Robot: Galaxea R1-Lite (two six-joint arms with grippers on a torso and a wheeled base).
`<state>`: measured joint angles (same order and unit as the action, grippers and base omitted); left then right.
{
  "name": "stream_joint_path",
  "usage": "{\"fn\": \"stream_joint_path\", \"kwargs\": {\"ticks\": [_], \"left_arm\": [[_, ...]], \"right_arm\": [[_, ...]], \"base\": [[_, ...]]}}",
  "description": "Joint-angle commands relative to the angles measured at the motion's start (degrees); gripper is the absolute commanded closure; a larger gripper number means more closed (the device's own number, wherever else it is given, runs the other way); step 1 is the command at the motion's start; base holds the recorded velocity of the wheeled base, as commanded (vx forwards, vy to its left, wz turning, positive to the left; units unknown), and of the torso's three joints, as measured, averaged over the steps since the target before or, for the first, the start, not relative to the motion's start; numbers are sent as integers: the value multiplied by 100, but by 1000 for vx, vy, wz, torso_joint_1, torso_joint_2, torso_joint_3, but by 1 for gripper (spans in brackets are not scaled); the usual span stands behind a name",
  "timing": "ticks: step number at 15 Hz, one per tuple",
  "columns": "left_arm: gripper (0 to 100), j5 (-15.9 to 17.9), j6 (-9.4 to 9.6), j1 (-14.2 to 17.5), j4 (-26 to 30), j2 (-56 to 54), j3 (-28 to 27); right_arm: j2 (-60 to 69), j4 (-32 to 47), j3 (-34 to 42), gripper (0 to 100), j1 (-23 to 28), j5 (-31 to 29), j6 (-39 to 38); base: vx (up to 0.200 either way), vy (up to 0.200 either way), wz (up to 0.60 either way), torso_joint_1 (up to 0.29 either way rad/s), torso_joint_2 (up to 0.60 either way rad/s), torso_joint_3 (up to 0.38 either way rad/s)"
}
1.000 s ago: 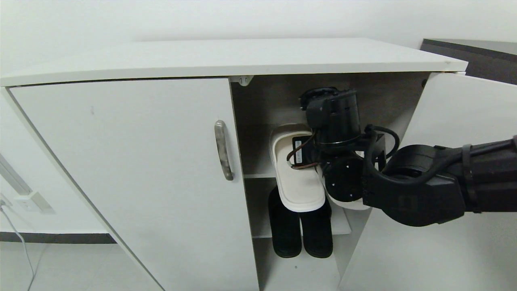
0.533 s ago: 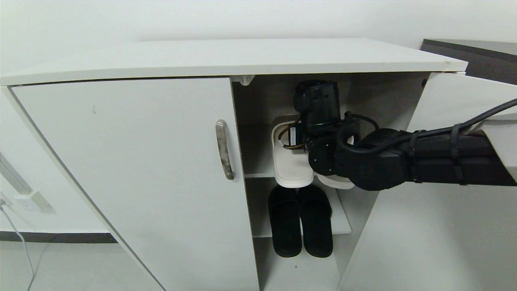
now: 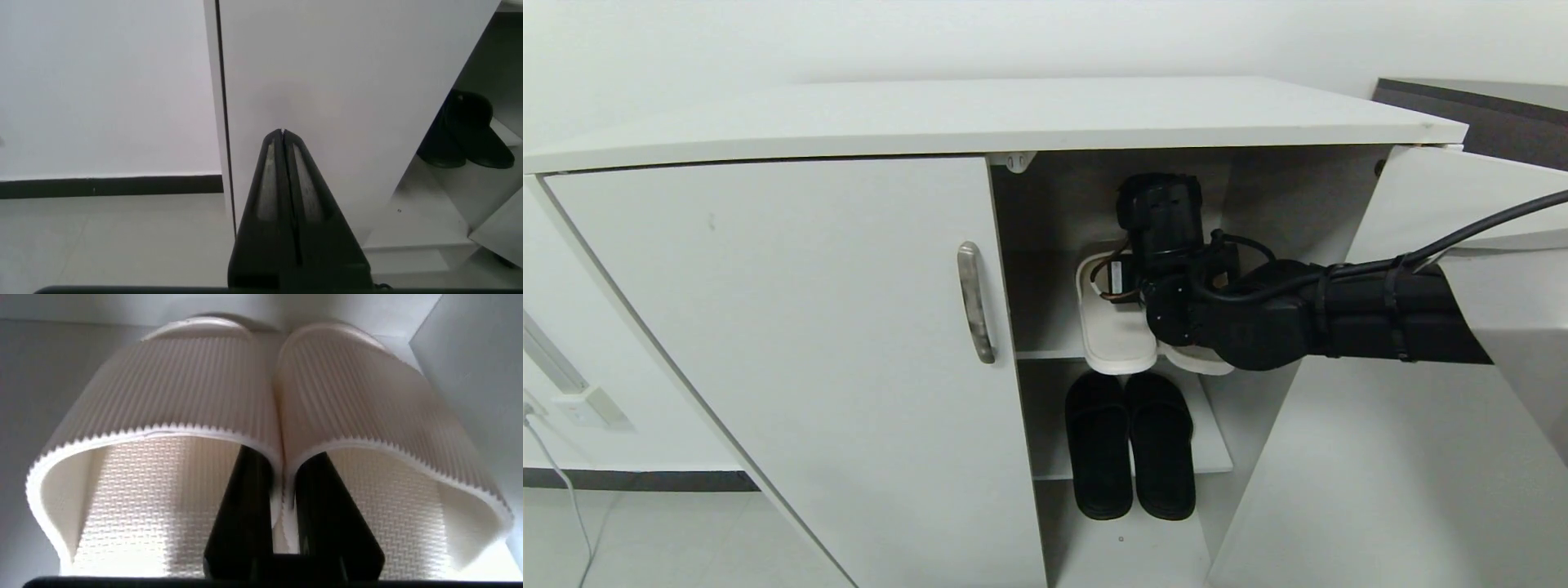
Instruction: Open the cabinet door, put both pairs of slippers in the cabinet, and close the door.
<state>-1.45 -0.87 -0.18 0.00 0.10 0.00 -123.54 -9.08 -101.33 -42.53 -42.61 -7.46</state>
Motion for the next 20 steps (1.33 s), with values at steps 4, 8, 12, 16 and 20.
{"fn": "stream_joint_path", "kwargs": {"ticks": [4, 8, 12, 16, 20], "left_arm": [[100, -4, -10, 1, 0, -1, 0], [100, -13, -10, 1, 0, -1, 0], [100, -22, -10, 1, 0, -1, 0], [100, -22, -10, 1, 0, -1, 0], [100, -22, -10, 1, 0, -1, 0]], "right_arm": [[-30, 100, -45, 0, -1, -2, -1], [128, 214, 52, 0, -53, -11, -1], [498, 205, 456, 0, -238, -55, -10], [1183, 108, 1440, 0, -484, -64, -63], [2273, -401, 3084, 0, -941, 95, -71]], "base": [[0, 0, 0, 0, 0, 0], [0, 0, 0, 0, 0, 0], [0, 0, 0, 0, 0, 0], [0, 0, 0, 0, 0, 0], [0, 0, 0, 0, 0, 0]]}}
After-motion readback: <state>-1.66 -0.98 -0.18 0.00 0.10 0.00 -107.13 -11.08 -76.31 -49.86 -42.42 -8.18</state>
